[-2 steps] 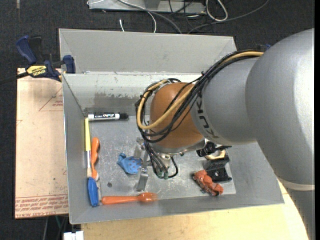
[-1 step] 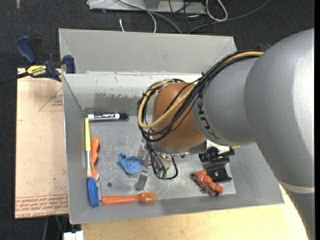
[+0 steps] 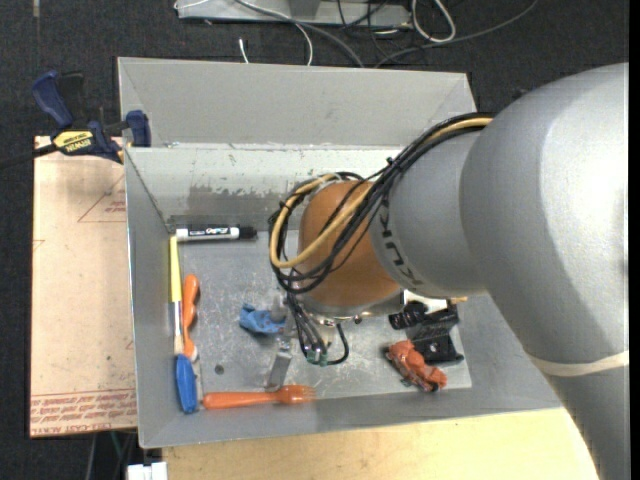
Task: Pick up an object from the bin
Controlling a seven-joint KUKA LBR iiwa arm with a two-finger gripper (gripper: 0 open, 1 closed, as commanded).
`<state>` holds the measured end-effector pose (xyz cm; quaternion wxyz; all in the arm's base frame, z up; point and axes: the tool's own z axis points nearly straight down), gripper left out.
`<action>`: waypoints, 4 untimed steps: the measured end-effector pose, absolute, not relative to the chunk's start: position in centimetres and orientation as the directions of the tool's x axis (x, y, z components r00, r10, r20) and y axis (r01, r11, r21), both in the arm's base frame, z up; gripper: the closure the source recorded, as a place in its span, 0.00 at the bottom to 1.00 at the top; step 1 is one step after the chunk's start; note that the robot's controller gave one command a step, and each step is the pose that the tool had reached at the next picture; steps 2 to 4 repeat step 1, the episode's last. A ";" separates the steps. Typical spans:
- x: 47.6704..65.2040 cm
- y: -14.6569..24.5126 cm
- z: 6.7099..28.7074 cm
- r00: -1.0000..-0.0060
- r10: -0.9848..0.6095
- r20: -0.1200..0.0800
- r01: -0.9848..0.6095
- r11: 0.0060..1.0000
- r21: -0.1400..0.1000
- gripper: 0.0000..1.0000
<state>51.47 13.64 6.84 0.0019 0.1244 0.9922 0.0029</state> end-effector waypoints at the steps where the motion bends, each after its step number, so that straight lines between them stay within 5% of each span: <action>1: 50.1 15.6 7.0 -0.980 0.198 -0.004 0.198 0.980 0.007 1.00; 4: 50.1 15.6 7.0 -0.980 0.198 -0.004 0.198 0.980 0.007 1.00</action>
Offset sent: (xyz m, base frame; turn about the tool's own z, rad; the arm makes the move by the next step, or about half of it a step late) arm 0.0000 0.0000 0.0000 0.0000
